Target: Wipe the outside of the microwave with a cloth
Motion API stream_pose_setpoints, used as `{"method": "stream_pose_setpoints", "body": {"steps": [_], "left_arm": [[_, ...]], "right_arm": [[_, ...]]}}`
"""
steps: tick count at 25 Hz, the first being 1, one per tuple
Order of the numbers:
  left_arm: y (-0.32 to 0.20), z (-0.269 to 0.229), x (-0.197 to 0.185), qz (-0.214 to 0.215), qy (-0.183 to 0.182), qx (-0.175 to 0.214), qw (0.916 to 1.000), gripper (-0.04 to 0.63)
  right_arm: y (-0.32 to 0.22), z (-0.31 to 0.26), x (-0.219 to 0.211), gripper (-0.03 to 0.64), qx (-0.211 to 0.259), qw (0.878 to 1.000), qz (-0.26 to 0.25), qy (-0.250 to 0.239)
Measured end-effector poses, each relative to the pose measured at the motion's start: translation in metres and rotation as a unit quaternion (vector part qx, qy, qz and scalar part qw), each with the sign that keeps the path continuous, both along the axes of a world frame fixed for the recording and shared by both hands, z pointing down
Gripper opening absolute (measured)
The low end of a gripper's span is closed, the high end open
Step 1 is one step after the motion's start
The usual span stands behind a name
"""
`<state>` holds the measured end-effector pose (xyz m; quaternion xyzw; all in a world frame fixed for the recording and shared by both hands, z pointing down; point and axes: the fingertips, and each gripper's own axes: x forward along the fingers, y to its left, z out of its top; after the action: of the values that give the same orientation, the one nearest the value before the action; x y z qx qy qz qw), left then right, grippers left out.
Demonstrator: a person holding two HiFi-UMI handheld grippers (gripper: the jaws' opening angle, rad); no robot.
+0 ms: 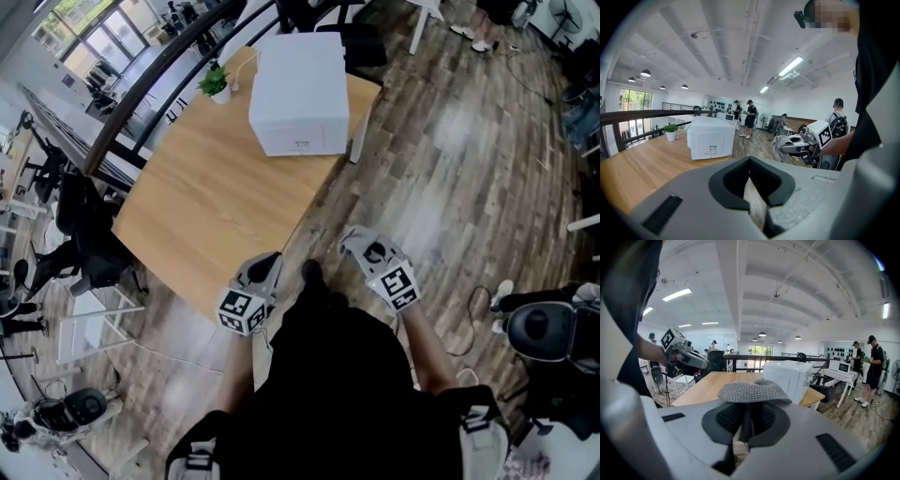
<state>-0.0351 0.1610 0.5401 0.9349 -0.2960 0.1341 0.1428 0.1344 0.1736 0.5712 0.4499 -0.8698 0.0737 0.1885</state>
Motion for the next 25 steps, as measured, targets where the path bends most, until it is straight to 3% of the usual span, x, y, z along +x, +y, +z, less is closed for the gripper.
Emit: {"method": "stream_pose_setpoints", "body": {"steps": [10,25], "left_arm": [[-0.067,-0.003,0.015,0.017,0.003,0.000,0.9999,0.000],[-0.157,0.003,0.003,0.032,0.012,-0.003,0.9994,0.000]], "right_arm": [[-0.064,-0.004,0.013,0.015,-0.006,1.000,0.016,-0.001],[-0.142,-0.007,0.000,0.015,-0.005,0.999,0.034,0.012]]}}
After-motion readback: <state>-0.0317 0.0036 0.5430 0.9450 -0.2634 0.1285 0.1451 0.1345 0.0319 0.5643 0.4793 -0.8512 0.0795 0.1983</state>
